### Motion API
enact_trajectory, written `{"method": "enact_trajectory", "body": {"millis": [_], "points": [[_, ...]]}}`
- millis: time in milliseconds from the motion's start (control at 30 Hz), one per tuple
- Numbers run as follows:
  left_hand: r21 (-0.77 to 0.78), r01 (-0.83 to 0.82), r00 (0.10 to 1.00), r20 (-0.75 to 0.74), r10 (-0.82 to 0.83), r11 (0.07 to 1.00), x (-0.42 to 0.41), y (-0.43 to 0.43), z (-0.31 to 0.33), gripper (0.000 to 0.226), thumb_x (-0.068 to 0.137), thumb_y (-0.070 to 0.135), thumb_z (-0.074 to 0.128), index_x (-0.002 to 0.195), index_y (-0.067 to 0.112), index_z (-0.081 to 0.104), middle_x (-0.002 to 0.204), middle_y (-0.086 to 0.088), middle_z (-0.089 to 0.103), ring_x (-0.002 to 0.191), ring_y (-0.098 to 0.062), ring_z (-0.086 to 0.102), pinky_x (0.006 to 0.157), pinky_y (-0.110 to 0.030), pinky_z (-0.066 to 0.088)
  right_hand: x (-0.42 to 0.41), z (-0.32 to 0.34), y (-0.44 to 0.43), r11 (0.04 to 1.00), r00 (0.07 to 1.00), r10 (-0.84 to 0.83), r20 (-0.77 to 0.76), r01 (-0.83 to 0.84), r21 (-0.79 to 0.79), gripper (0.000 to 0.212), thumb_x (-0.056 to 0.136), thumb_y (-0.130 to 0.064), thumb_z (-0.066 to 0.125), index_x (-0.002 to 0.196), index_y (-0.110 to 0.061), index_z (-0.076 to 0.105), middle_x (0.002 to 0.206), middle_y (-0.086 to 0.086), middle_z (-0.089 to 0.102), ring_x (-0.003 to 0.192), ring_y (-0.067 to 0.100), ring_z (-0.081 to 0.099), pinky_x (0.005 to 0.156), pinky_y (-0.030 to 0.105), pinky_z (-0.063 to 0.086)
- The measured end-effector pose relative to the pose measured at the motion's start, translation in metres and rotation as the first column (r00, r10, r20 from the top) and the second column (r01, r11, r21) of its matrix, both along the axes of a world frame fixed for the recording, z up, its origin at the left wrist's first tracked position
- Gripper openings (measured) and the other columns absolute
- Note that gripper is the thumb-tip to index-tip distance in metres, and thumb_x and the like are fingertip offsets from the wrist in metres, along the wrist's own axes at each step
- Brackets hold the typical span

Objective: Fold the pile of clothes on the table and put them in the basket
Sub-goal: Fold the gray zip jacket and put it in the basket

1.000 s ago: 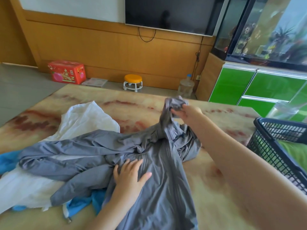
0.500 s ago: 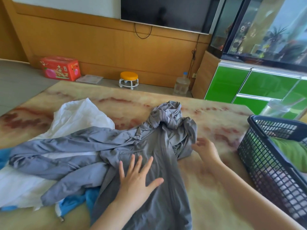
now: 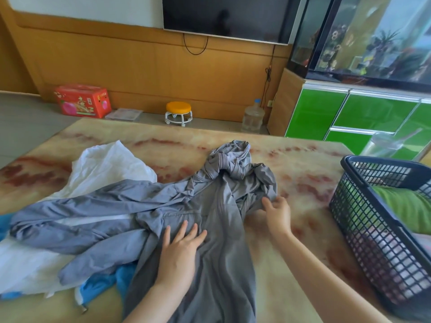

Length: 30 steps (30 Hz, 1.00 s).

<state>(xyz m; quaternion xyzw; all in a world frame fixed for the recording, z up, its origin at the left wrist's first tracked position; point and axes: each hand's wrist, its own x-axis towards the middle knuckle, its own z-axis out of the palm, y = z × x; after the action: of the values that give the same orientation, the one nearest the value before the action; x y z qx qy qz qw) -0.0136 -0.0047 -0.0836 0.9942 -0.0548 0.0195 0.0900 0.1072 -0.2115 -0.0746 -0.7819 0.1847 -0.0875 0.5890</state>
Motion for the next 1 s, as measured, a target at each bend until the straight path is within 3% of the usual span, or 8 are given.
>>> {"method": "enact_trajectory", "body": {"millis": [133, 233, 300, 500, 633, 800, 900, 1000], "points": [[-0.088, -0.086, 0.996, -0.008, 0.086, 0.992, 0.006, 0.018, 0.006, 0.074, 0.088, -0.008, 0.035, 0.144, 0.039, 0.027, 0.153, 0.016, 0.021, 0.145, -0.009, 0.006, 0.117, -0.038, -0.003, 0.009, 0.042, -0.039, 0.966, 0.997, -0.051, 0.059, 0.034, 0.254, 0.008, 0.097, -0.009, 0.049, 0.102, -0.004, 0.046, 0.084, 0.011, 0.059, 0.064, 0.019, 0.062, 0.051, 0.036, 0.057], [-0.09, -0.125, 0.992, -0.043, 0.121, 0.988, 0.006, 0.02, 0.016, 0.077, 0.086, -0.012, 0.032, 0.146, 0.037, 0.026, 0.155, 0.013, 0.019, 0.146, -0.012, 0.003, 0.117, -0.031, -0.004, 0.026, 0.073, -0.074, 0.981, 0.988, -0.118, 0.099, 0.101, 0.164, 0.019, 0.096, -0.009, 0.048, 0.11, 0.004, 0.049, 0.098, 0.023, 0.058, 0.067, 0.024, 0.058, 0.054, 0.044, 0.058], [-0.087, -0.149, 0.989, -0.005, 0.149, 0.985, 0.006, 0.02, 0.021, 0.075, 0.086, -0.01, 0.034, 0.144, 0.037, 0.03, 0.155, 0.012, 0.022, 0.146, -0.012, 0.004, 0.117, -0.032, -0.004, 0.032, 0.088, -0.086, 0.984, 0.972, -0.171, 0.161, 0.178, -0.03, 0.022, 0.097, -0.009, 0.044, 0.115, 0.003, 0.049, 0.105, 0.022, 0.059, 0.068, 0.022, 0.056, 0.044, 0.021, 0.048], [-0.136, -0.127, 0.992, 0.0, 0.128, 0.983, -0.001, -0.004, 0.024, 0.042, 0.102, 0.033, 0.025, 0.143, 0.036, 0.032, 0.155, 0.009, 0.021, 0.146, -0.014, 0.005, 0.118, -0.038, 0.002, 0.022, 0.064, -0.065, 0.943, 0.977, 0.111, -0.181, -0.161, -0.29, 0.074, 0.093, -0.025, 0.056, 0.15, -0.013, 0.01, 0.147, 0.02, 0.031, 0.122, 0.036, 0.046, 0.087, 0.033, 0.042], [-0.191, 0.013, 0.996, -0.084, -0.029, 0.981, -0.022, -0.032, 0.017, 0.111, 0.056, 0.086, -0.024, 0.145, 0.041, 0.022, 0.156, 0.01, 0.014, 0.146, -0.013, 0.001, 0.117, -0.039, -0.001, -0.025, 0.021, -0.059, 0.809, 0.929, 0.288, -0.23, -0.365, -0.46, 0.067, 0.088, -0.03, 0.065, 0.144, -0.013, 0.033, 0.142, 0.014, 0.038, 0.127, 0.029, 0.042, 0.1, 0.034, 0.036], [-0.152, 0.146, 0.974, -0.152, -0.169, 0.978, -0.048, -0.068, 0.007, 0.085, 0.057, 0.094, 0.027, 0.105, 0.039, 0.07, 0.122, 0.001, 0.064, 0.114, -0.019, 0.06, 0.098, -0.037, 0.033, -0.06, -0.012, -0.048, 0.567, 0.884, 0.405, -0.233, -0.442, -0.695, 0.046, 0.081, -0.033, 0.07, 0.126, -0.028, 0.059, 0.134, -0.007, 0.052, 0.122, 0.021, 0.04, 0.102, 0.03, 0.032], [-0.092, 0.168, 0.983, -0.066, -0.174, 0.982, -0.047, -0.067, 0.002, 0.07, 0.034, 0.083, 0.054, 0.086, 0.041, 0.071, 0.108, 0.01, 0.069, 0.103, -0.013, 0.066, 0.087, -0.036, 0.051, -0.058, -0.011, -0.046, 0.59, 0.913, 0.382, -0.145, -0.362, -0.722, 0.037, 0.078, -0.036, 0.072, 0.114, -0.032, 0.066, 0.115, -0.013, 0.054, 0.104, 0.013, 0.031, 0.097, 0.025, 0.025], [-0.17, 0.149, 0.988, 0.076, -0.138, 0.974, -0.047, -0.054, 0.001, 0.037, 0.044, 0.062, 0.071, 0.071, 0.037, 0.067, 0.098, 0.017, 0.068, 0.097, -0.01, 0.067, 0.079, -0.031, 0.053, -0.05, -0.008, -0.047, 0.634, 0.918, 0.39, -0.076, -0.328, -0.7, 0.017, 0.078, -0.032, 0.073, 0.095, -0.029, 0.073, 0.097, -0.013, 0.052, 0.096, 0.012, 0.028, 0.095, 0.026, 0.028]]}}
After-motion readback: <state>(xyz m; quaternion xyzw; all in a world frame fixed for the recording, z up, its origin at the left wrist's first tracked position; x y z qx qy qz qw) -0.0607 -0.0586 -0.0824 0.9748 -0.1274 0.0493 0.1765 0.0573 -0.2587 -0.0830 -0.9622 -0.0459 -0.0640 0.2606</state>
